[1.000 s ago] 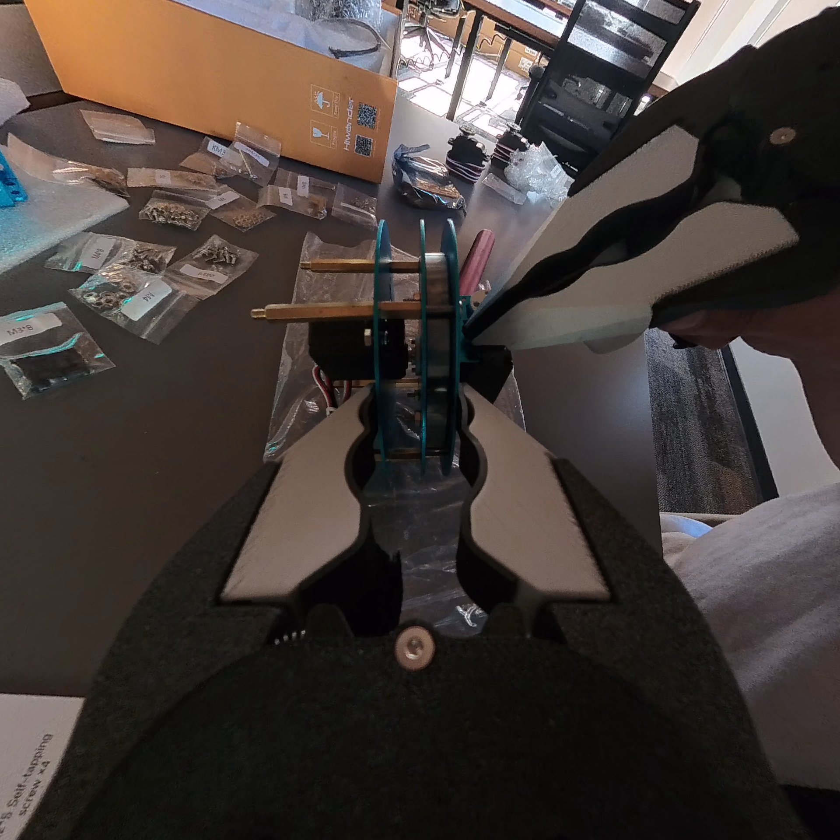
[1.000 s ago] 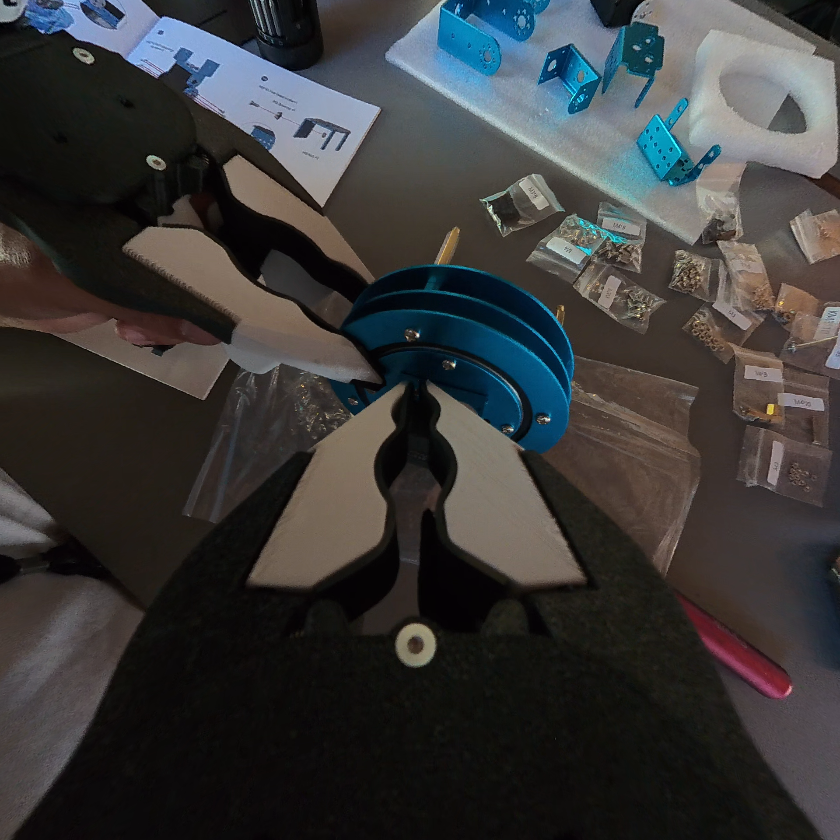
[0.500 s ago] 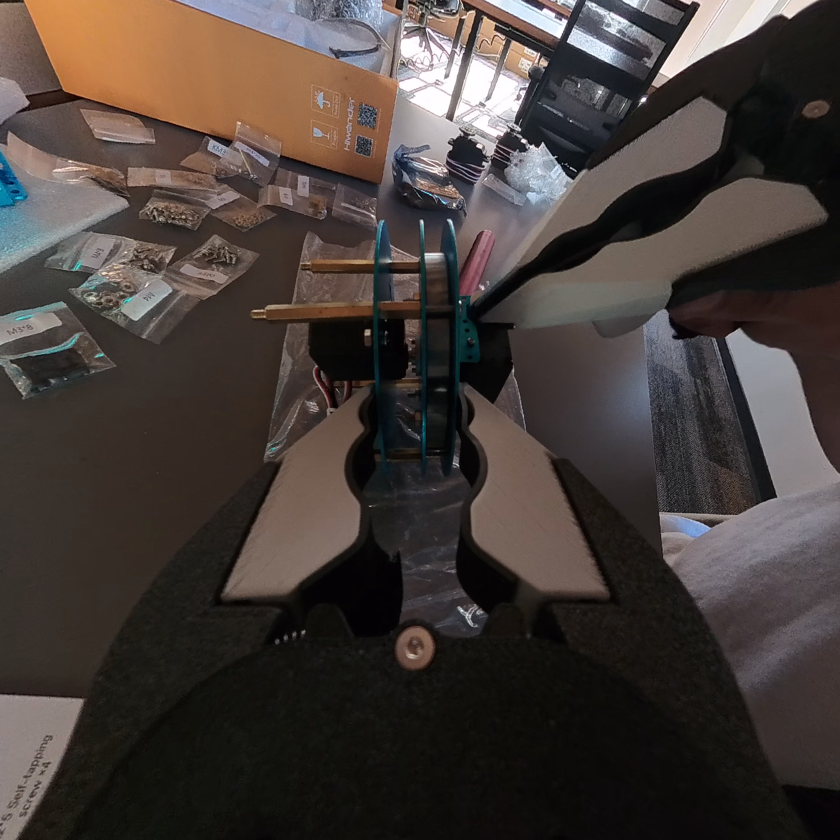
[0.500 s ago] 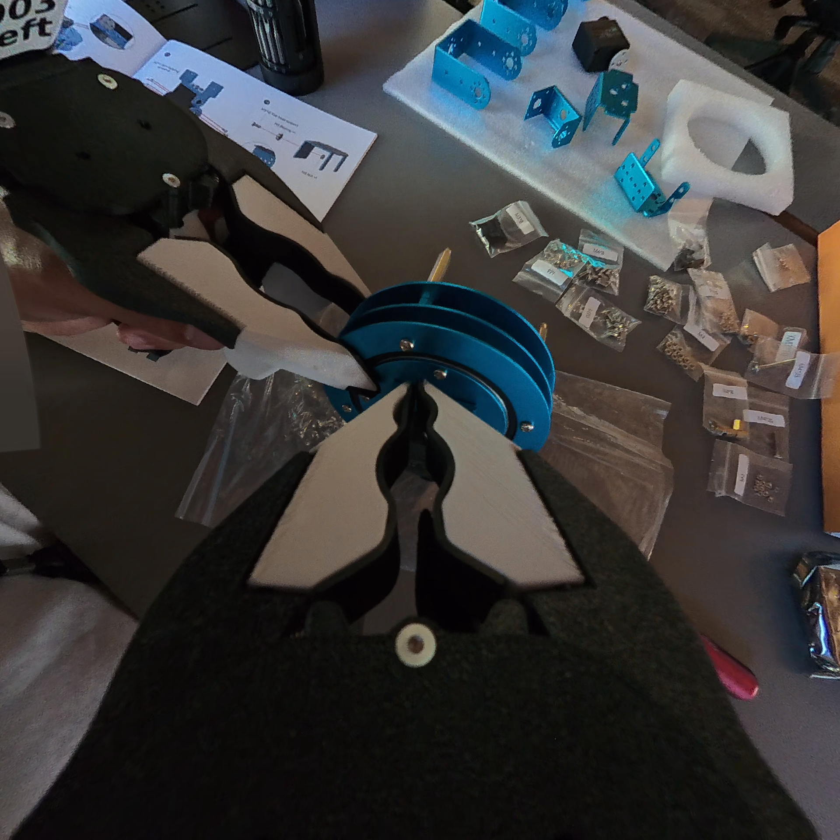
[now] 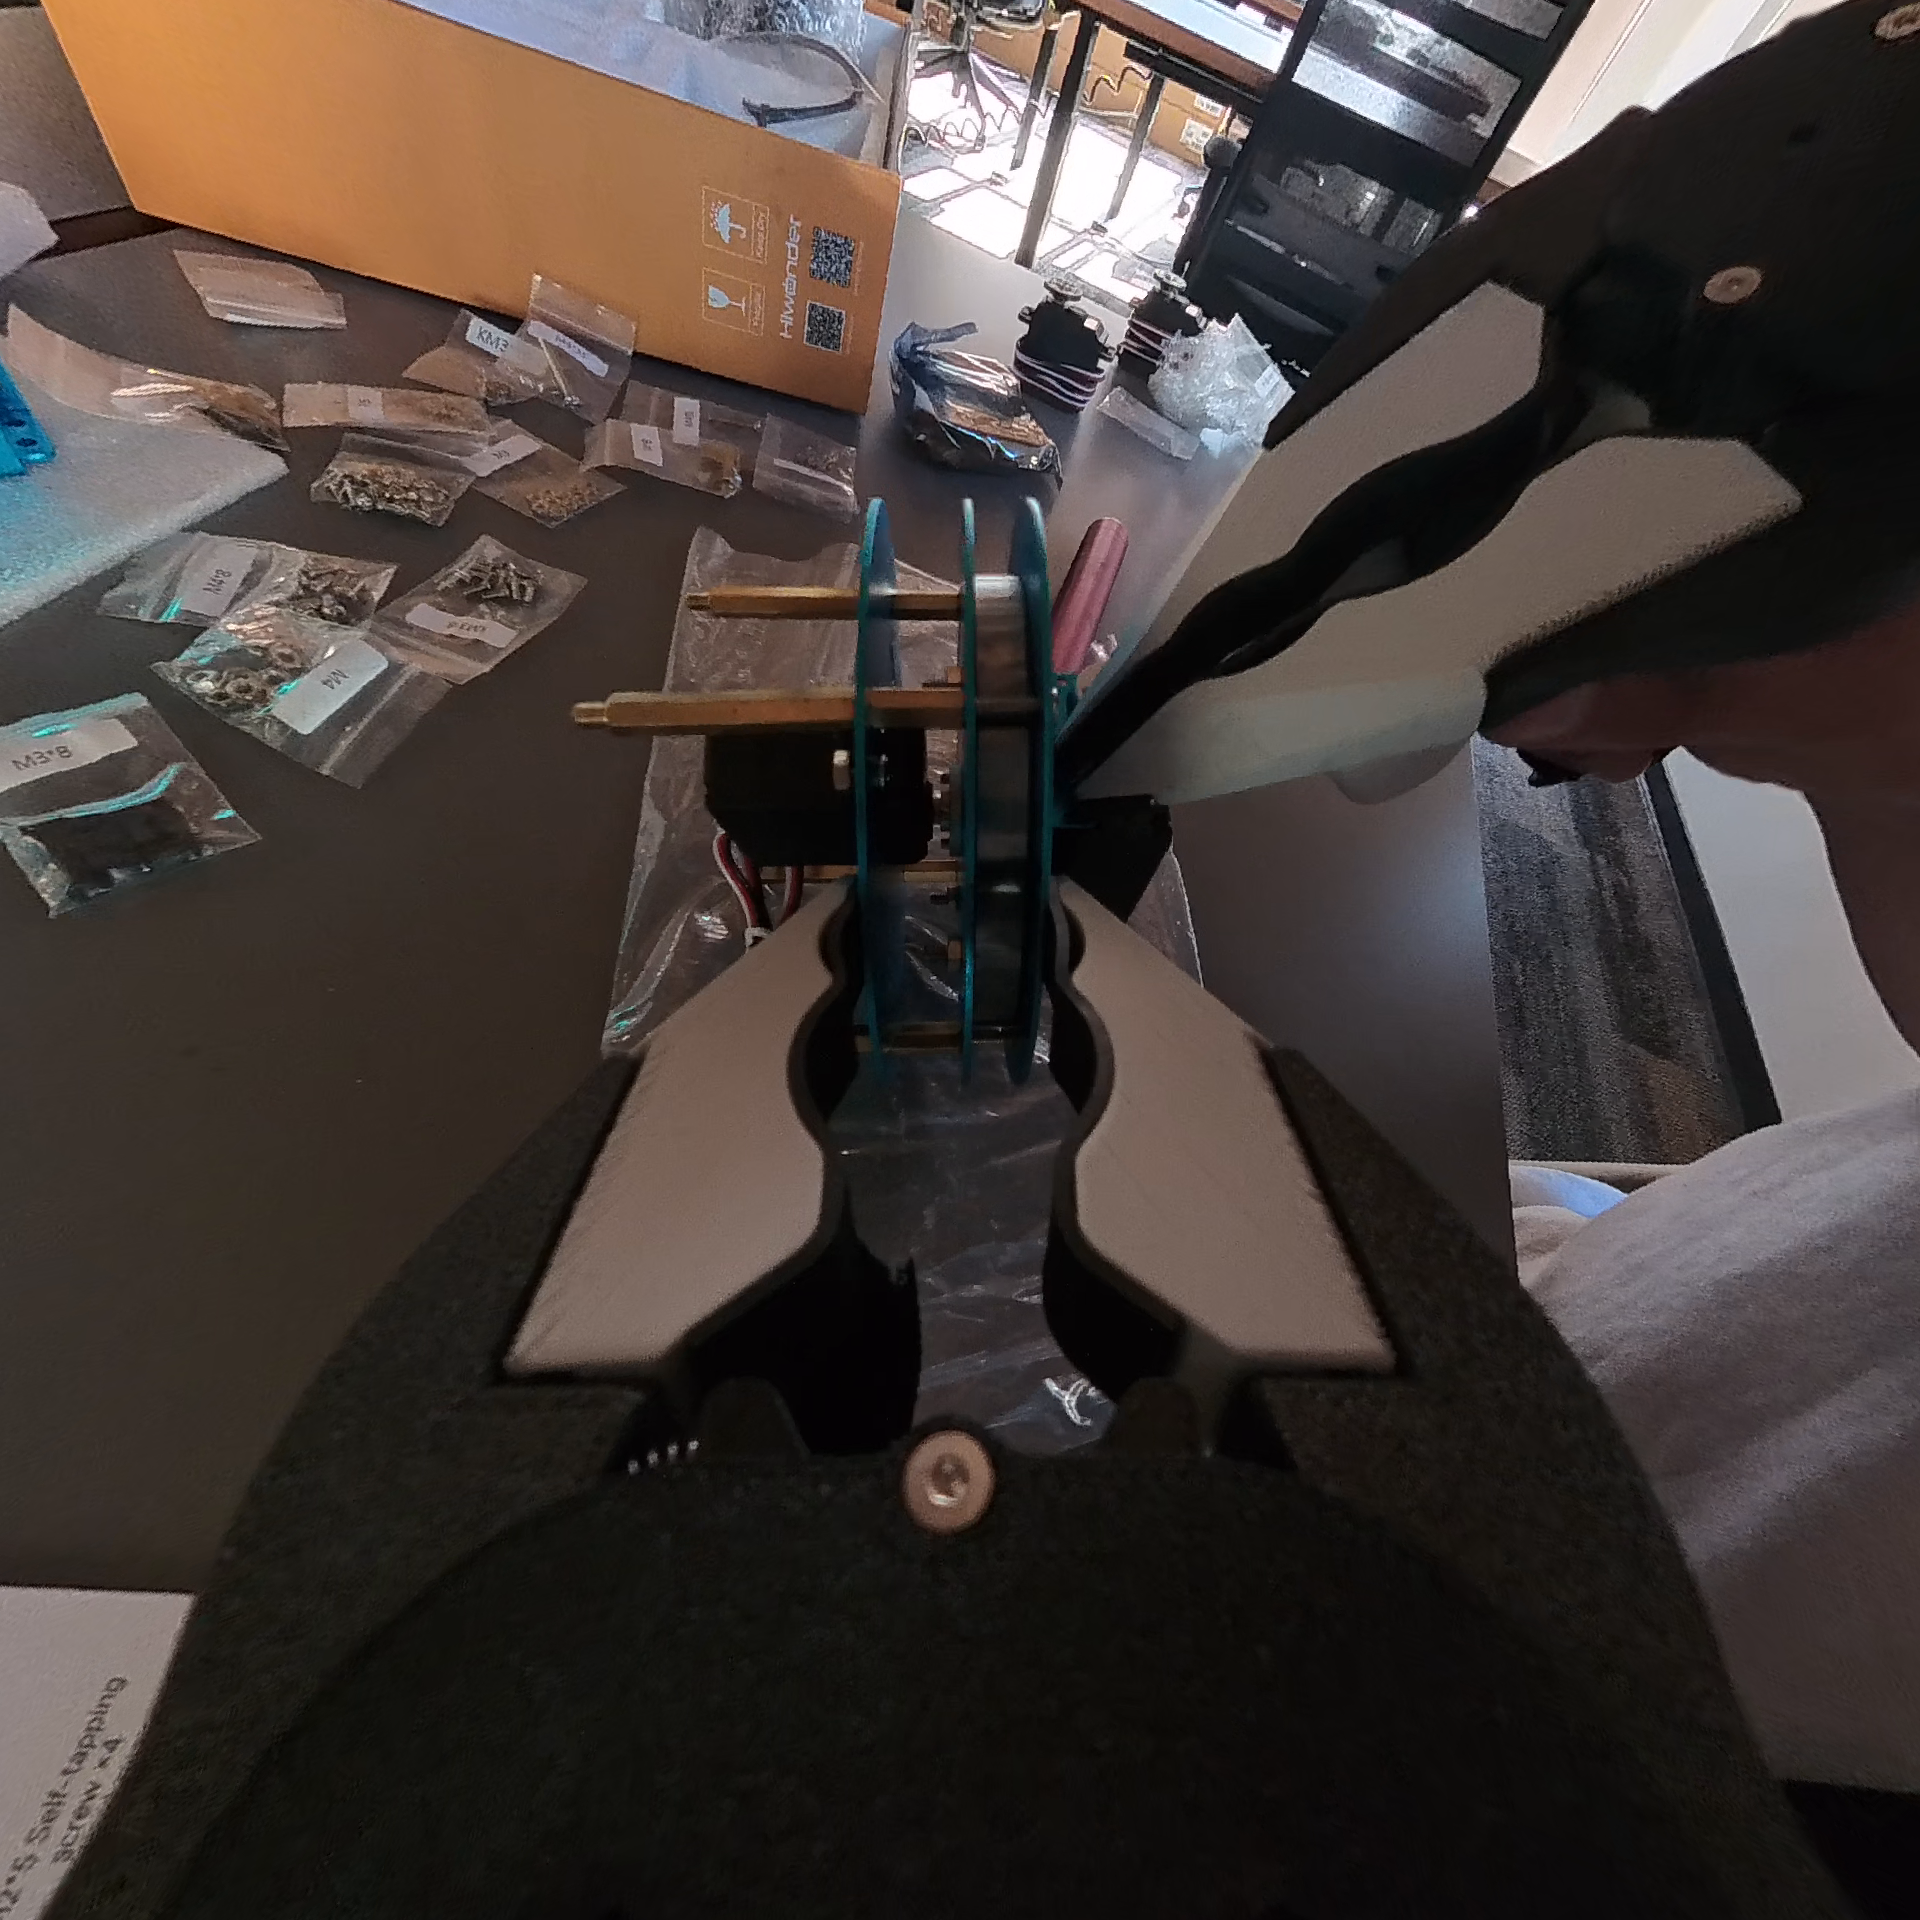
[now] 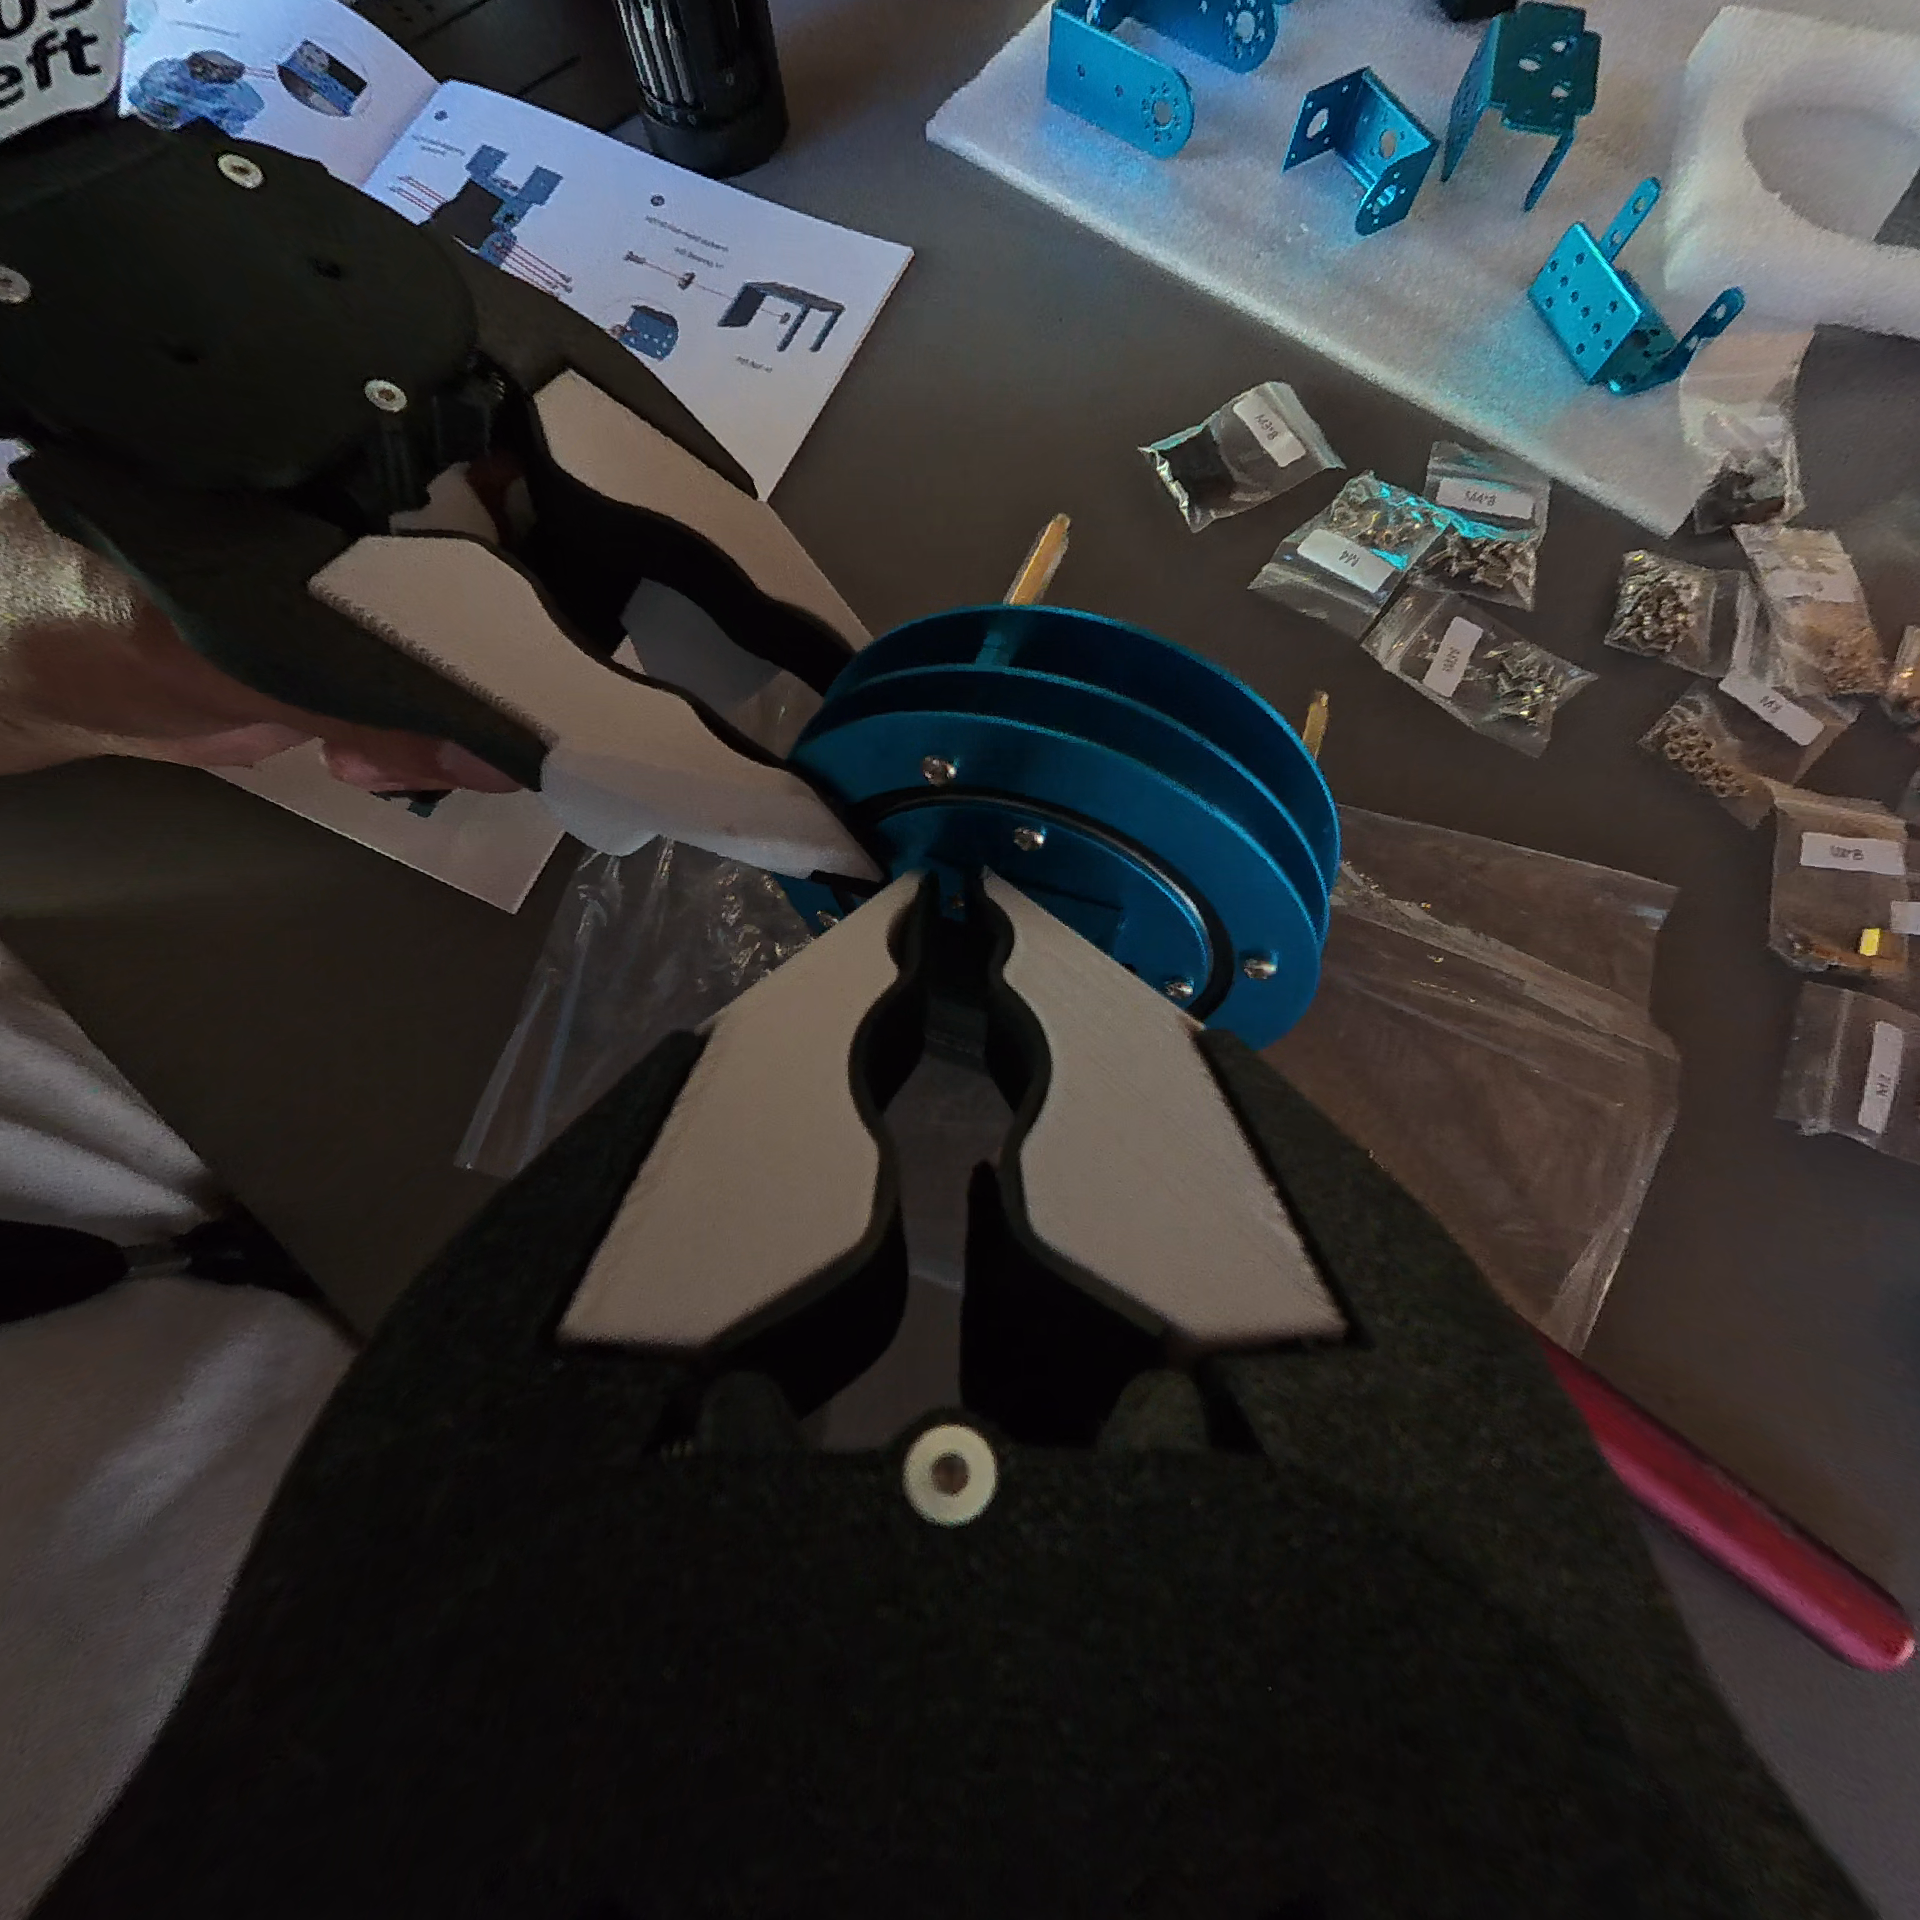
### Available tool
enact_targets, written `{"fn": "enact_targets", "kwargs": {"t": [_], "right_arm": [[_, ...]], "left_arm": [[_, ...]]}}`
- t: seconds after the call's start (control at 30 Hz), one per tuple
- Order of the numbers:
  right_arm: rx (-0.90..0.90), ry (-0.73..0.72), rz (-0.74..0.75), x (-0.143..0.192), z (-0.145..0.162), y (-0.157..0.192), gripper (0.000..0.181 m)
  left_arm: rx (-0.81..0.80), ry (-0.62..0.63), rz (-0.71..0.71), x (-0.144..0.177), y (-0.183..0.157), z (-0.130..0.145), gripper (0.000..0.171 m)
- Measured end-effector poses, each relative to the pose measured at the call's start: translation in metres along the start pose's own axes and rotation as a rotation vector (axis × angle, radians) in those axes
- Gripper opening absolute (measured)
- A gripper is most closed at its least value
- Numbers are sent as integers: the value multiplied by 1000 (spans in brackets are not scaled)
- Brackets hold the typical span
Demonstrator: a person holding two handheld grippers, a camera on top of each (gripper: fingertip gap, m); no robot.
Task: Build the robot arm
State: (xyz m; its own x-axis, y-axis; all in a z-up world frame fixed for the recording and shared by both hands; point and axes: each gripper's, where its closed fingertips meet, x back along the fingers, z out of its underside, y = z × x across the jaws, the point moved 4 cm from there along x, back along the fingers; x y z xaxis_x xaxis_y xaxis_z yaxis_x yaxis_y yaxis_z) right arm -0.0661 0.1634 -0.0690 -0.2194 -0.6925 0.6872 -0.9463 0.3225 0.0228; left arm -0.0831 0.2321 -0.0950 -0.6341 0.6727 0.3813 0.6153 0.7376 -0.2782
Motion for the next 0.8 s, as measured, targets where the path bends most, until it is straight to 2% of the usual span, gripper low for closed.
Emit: {"fn": "enact_targets", "kwargs": {"t": [0.47,0.63,0.8], "right_arm": [[23,-25,3,0,-2,-1,0],[45,-59,24,9,-8,-3,0],[185,60,35,5,-2,0,1]], "left_arm": [[4,-3,2,0,1,0,31],[8,-4,4,0,1,0,32],[-3,-7,7,0,1,-1,31]]}}
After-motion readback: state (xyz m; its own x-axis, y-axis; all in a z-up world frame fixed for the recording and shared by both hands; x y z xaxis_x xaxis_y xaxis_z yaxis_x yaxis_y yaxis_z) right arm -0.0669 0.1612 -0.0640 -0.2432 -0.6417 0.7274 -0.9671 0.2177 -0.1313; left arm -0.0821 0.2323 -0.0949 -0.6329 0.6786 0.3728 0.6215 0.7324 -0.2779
